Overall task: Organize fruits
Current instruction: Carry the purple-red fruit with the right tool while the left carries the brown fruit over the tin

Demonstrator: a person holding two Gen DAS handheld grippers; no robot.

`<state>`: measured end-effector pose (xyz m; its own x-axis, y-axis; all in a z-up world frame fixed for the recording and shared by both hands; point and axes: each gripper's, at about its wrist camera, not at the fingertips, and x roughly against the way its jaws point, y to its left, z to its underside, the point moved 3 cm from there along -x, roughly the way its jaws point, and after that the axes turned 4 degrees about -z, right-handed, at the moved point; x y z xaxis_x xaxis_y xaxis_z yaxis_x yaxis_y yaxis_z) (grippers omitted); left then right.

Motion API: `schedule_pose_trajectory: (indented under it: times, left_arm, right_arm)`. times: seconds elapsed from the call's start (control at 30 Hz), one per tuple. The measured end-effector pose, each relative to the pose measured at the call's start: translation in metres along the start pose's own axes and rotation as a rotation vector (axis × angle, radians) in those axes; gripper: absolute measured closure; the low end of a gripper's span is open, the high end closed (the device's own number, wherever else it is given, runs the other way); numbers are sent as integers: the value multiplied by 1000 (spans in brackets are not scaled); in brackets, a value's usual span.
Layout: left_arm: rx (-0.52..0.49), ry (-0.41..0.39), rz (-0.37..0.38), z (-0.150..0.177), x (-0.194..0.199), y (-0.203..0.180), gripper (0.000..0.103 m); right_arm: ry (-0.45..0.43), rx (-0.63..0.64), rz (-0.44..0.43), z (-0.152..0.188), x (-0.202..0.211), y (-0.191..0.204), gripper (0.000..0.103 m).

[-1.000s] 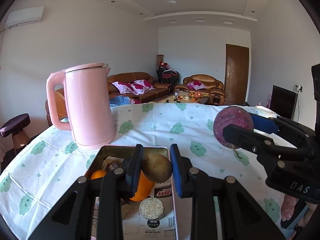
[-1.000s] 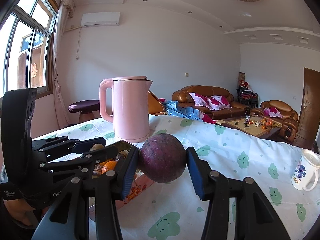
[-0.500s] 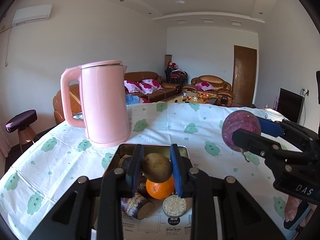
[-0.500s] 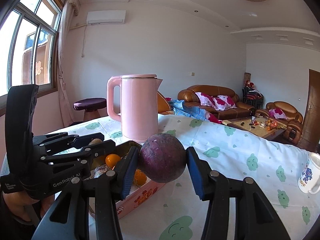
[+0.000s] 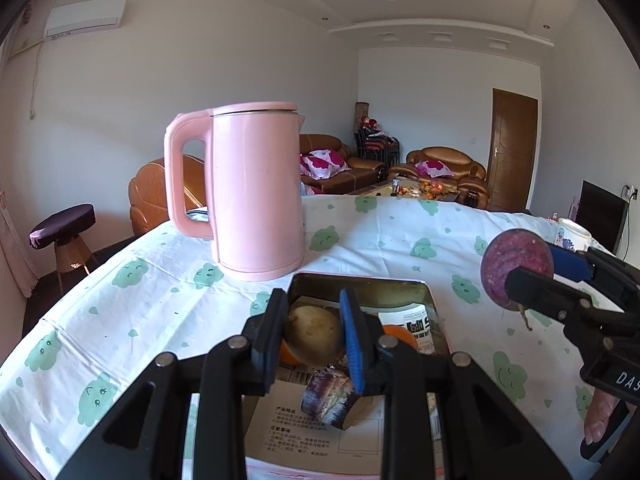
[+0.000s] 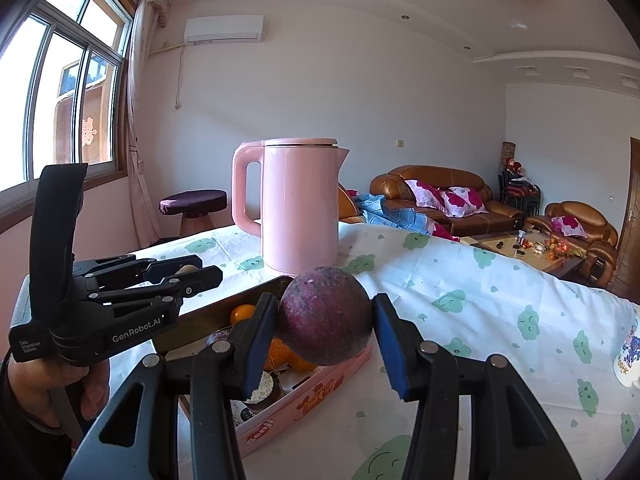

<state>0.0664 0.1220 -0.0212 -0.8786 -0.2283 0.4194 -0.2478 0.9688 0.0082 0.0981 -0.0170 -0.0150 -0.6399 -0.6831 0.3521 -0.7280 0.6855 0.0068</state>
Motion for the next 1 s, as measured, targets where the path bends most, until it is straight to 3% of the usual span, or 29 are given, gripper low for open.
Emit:
schedule_pose_trajectory:
  times: [1.0]
  left_arm:
    - [4, 55, -10, 20, -3, 28, 74]
  right_arm:
    - [62, 29, -69, 10, -32, 37, 52]
